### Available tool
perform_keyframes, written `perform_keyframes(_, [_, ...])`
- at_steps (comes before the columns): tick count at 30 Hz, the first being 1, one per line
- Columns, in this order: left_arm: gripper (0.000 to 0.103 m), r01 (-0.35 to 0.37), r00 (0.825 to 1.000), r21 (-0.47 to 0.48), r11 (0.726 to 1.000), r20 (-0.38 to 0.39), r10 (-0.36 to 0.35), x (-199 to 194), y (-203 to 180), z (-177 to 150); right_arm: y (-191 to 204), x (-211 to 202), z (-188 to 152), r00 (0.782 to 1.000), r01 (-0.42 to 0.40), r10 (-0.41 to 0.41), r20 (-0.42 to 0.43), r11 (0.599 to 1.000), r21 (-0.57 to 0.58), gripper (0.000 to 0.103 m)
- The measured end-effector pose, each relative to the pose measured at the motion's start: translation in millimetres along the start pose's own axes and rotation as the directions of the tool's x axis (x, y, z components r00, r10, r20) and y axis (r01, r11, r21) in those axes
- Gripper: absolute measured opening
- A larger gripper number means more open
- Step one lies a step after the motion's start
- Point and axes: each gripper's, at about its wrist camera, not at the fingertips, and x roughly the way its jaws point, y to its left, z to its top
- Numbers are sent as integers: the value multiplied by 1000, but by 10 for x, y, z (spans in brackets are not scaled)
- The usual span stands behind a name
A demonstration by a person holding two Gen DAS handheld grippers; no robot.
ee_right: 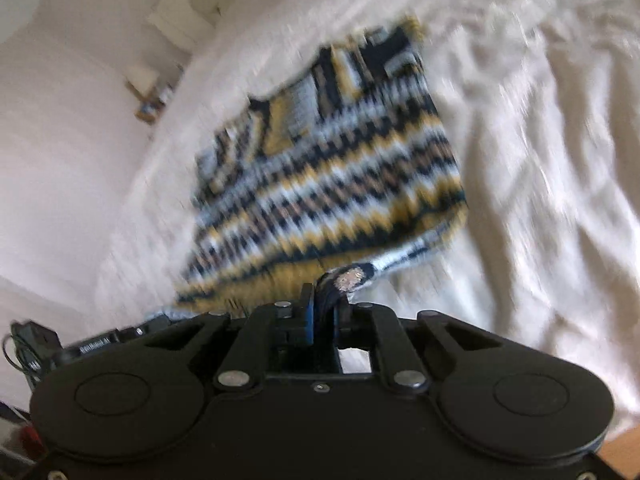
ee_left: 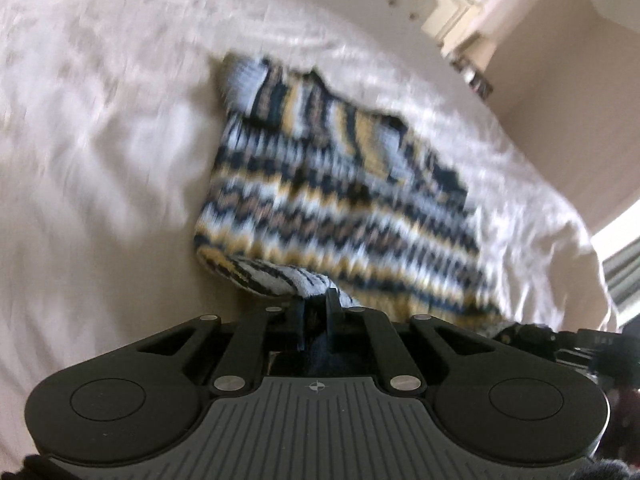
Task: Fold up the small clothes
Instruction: 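Close the right gripper on the hem while the left gripper holds it, then lift the hem with both grippers and fold it over toward the collar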
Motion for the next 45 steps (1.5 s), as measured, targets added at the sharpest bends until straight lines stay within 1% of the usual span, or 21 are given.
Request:
perform_keyframes(3, [9, 10, 999, -1, 1000, 51, -10, 16, -57, 271, 63, 14, 268, 998, -41, 40, 53, 999, 12, 15])
perform_keyframes(7, [9, 14, 993, -16, 1000, 114, -12, 109, -106, 639, 96, 103, 687, 989, -86, 81, 120, 996, 36, 15])
perform_keyframes(13, [9, -6, 983, -49, 999, 181, 15, 358, -94, 1200, 45, 366, 1295, 980, -108, 94, 178, 991, 73, 15])
perform_keyframes(15, [9, -24, 982, -57, 998, 187, 34, 487, -80, 1356, 28, 498, 1504, 979, -104, 89, 184, 992, 75, 15])
perform_keyframes(18, [9, -54, 983, -82, 995, 172, 67, 715, -34, 1580, -5, 685, 1735, 982, -87, 70, 177, 992, 88, 15])
perform_keyframes(20, [9, -74, 984, -94, 993, 152, 88, 878, -2, 1696, -34, 837, 1873, 985, -59, 42, 165, 993, 98, 15])
perform_keyframes(23, [9, -104, 988, -79, 991, 108, 112, 1102, 37, 1804, -77, 1058, 2034, 990, -11, -2, 140, 996, 92, 15])
perform_keyframes(24, [9, -118, 988, -75, 990, 94, 125, 1173, 57, 1834, -78, 1126, 2075, 991, 7, -17, 131, 997, 76, 15])
perform_keyframes(26, [9, -138, 988, -90, 986, 57, 144, 1321, 125, 1877, -64, 1228, 2138, 993, 43, -45, 109, 999, 21, 23])
perform_keyframes(28, [9, -135, 989, -138, 981, 34, 141, 1433, 232, 1923, -40, 1302, 2166, 991, 105, -101, 88, 994, -42, 24])
perform_keyframes(30, [9, -136, 990, -169, 976, 6, 139, 1534, 329, 1968, -67, 1361, 2176, 989, 139, -134, 66, 987, -80, 24])
perform_keyframes(32, [9, -144, 990, -163, 976, -15, 144, 1610, 367, 2013, -115, 1377, 2177, 990, 136, -133, 40, 986, -91, 24])
perform_keyframes(33, [9, -146, 989, -156, 977, -21, 145, 1634, 373, 2025, -115, 1374, 2158, 990, 141, -138, 32, 983, -120, 24])
perform_keyframes(35, [9, -142, 990, -153, 978, -31, 139, 1663, 374, 2039, -84, 1372, 2125, 982, 187, -186, 24, 964, -189, 24])
perform_keyframes(36, [9, -139, 990, -151, 979, -36, 135, 1668, 376, 2035, -79, 1362, 2111, 980, 197, -198, 17, 960, -201, 24])
perform_keyframes(38, [10, -141, 990, -141, 980, -46, 136, 1699, 366, 2039, -93, 1352, 2068, 983, 180, -185, -5, 962, -207, 24])
perform_keyframes(41, [9, -137, 990, -139, 981, -56, 131, 1720, 363, 2049, -56, 1420, 2001, 984, 147, -168, -62, 955, -257, 24])
perform_keyframes(43, [9, -137, 990, -134, 982, -61, 129, 1738, 354, 2067, -63, 1503, 2005, 988, 93, -120, -102, 967, -238, 24])
perform_keyframes(45, [9, -134, 990, -129, 983, -63, 127, 1756, 343, 2089, -90, 1578, 2062, 992, 40, -62, -113, 982, -184, 24])
